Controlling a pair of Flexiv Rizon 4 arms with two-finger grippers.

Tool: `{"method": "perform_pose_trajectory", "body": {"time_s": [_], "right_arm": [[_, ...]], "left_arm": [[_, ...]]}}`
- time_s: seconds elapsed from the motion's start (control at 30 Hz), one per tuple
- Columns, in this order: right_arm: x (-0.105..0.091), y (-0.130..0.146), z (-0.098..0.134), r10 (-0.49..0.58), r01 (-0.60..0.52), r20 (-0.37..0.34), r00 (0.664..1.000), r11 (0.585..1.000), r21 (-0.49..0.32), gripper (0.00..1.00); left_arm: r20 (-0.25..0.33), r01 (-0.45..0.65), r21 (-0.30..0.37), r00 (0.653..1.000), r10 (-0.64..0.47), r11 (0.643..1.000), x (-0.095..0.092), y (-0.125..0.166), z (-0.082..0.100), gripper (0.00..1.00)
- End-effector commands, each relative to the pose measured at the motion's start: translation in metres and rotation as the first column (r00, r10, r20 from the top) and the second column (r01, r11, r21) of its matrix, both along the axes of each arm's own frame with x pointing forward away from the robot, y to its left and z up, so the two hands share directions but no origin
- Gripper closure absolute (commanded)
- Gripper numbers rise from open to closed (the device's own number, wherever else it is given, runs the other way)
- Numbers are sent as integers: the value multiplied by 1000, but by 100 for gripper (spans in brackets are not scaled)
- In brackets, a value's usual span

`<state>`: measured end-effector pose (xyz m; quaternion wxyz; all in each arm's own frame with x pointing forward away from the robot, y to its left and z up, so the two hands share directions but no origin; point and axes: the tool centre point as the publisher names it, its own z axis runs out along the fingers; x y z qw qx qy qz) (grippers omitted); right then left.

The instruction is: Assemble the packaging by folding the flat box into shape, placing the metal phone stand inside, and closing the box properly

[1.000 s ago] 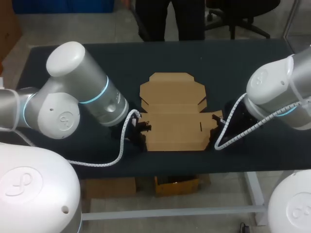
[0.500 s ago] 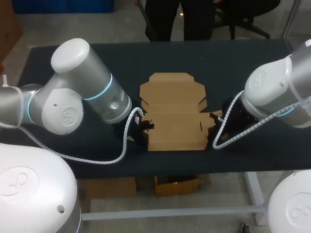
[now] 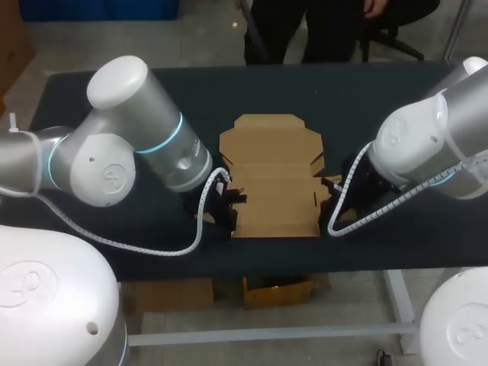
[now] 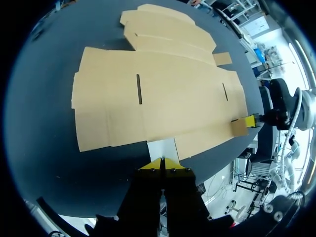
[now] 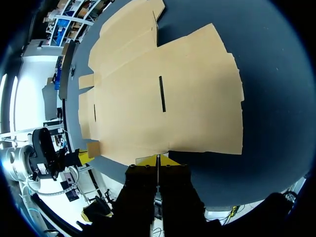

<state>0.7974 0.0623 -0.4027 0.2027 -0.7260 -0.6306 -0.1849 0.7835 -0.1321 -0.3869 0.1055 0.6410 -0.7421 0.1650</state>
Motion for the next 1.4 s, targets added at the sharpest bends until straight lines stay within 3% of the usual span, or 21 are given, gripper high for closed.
{"method": "perform_pose_trajectory", "body": {"time_s": [0.03,0.6,1.4], "right_arm": [[-3,2,2,-2,2,3,1000,1000,-9,100],[-12,6,1,-9,9,2,1000,1000,-21,100],[-22,6,9,-41,42,18,999,998,-47,100]], "left_arm": [[0,2,12,1000,-2,1000,0,-5,0,100],[-21,18,21,1000,-17,1000,4,-12,-8,100],[-15,21,23,1000,-21,1000,5,-12,-6,100]]}}
